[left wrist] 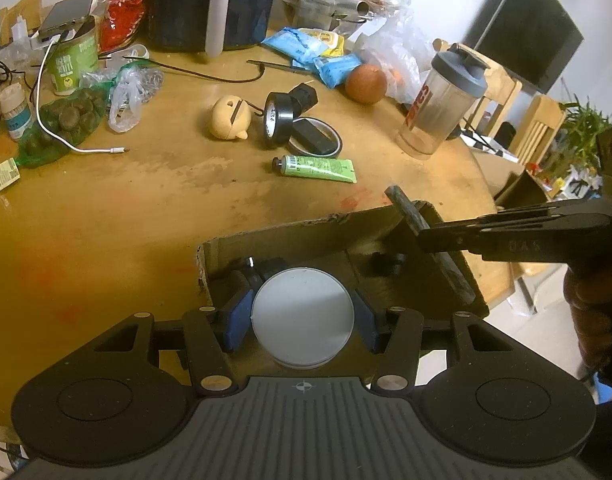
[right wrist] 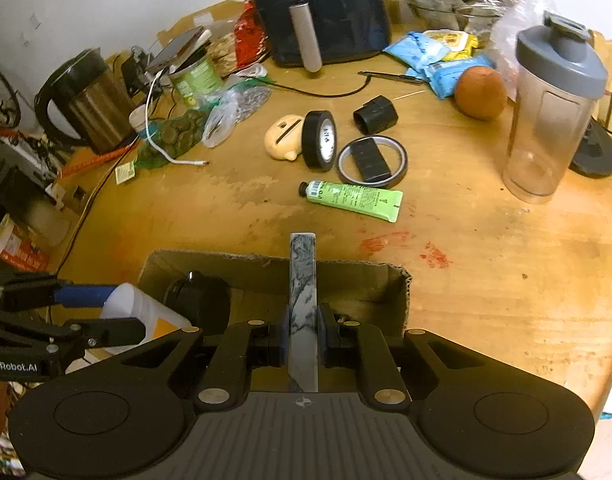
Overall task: Organize objects
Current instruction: 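Carry the jar and stick over the cardboard box and open both tools, then withdraw both open tools from the box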
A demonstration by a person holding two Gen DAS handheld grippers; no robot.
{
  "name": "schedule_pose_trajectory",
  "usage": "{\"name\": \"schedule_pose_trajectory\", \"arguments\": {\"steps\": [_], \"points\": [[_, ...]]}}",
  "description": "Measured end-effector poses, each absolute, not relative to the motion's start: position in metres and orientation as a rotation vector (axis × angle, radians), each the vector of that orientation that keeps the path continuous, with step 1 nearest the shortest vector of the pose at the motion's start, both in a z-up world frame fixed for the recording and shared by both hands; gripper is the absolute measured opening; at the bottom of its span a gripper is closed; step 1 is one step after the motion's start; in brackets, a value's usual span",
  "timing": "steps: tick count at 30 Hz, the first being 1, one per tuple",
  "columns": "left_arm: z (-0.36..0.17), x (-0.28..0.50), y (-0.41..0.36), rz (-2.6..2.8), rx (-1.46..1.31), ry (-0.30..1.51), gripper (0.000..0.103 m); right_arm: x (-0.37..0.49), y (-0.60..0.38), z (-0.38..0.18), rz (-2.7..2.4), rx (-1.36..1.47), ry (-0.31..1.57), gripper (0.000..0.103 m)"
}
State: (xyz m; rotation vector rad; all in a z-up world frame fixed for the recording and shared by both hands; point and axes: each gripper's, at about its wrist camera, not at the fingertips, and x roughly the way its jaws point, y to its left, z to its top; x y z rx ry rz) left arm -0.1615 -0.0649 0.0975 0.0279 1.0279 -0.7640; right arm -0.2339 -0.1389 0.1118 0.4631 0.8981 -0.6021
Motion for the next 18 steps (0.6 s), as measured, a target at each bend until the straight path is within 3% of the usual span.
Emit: {"name": "schedule_pose_trajectory", "arguments": {"steps": [3,8,11,14,18], "points": [[0.096,-0.162,-0.067,-0.759,0.046,1.031,0.053,-0.226,-0.134,0.106,-0.577,0.415,0.954,0.018],[0.102,-0.162,-0.067,-0.768,0.044,0.998,0.053,-0.221,-0.126,0.104,-0.572,0.359,0.964,0.069],[0.107,-0.157,-0.068,-0.767,0.034,0.981,0.053,-0.22,-0.126,0.108,-0.571,0.352,0.939,0.086],[0.111,-0.152,-0.069,-0.761,0.02,0.969,0.053,-0.217,-0.129,0.111,-0.584,0.343,0.917,0.094],[0.114,-0.147,-0.07,-0.757,0.01,0.957,0.053,-0.215,-0.134,0.114,-0.594,0.326,0.908,0.098]]}}
